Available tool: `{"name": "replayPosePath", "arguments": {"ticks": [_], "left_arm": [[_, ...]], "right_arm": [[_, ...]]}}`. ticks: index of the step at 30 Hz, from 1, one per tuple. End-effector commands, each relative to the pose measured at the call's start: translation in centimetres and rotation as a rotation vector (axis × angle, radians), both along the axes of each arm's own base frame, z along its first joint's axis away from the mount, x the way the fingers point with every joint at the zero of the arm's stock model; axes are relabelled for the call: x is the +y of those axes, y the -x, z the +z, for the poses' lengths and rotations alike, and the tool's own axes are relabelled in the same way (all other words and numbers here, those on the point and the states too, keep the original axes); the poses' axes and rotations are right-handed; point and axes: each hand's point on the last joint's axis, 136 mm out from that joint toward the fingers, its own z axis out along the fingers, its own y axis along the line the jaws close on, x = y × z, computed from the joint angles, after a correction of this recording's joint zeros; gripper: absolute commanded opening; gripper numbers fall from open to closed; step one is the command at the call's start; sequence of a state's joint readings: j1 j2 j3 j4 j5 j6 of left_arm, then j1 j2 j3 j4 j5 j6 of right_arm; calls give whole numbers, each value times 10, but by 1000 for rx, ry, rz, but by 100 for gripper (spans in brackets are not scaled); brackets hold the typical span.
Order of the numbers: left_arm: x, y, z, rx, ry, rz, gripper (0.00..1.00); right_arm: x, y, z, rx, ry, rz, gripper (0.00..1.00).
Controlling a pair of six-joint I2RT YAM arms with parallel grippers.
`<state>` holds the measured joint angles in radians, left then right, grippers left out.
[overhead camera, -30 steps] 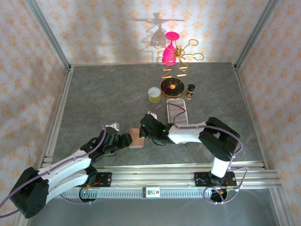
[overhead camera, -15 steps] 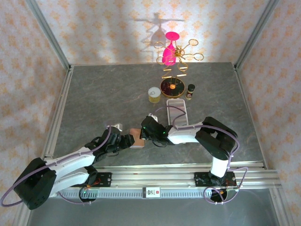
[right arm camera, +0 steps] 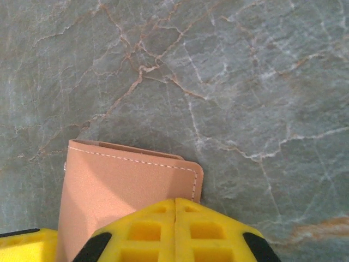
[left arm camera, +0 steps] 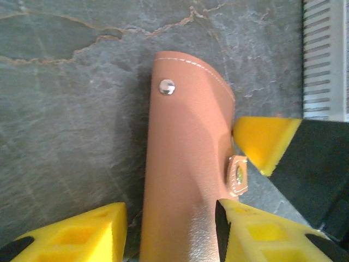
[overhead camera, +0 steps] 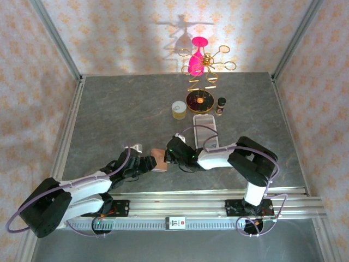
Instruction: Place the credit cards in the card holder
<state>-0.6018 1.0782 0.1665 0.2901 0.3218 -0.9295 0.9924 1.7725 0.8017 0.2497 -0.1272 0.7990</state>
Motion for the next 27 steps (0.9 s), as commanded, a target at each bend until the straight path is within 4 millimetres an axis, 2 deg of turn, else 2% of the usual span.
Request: {"name": "replayPosePath", "arguments": {"ticks": [1, 4, 9, 15, 18, 22, 27], "left_arm": [[-22, 5, 14, -3, 130, -58, 43], [-28, 3, 20, -13, 159, -71, 42], [-31, 2, 25, -21, 179, -73, 33], [-37, -3, 37, -53, 193, -93, 12], [-38, -6, 44, -79, 166, -110, 5], [-30, -13, 54, -144, 72, -118, 1], [-30, -18, 85, -271, 52, -149, 0]], "right_arm": [[-14, 9, -9, 26, 39, -21, 6], [-15, 10, -8, 24, 27, -24, 6], [-16, 10, -2, 14, 5, -33, 6], [-17, 7, 17, -25, -25, -42, 7], [-21, 4, 33, -58, -36, -54, 12], [-28, 6, 54, -90, -52, -54, 22], [-33, 12, 89, -142, -93, -46, 35]]}}
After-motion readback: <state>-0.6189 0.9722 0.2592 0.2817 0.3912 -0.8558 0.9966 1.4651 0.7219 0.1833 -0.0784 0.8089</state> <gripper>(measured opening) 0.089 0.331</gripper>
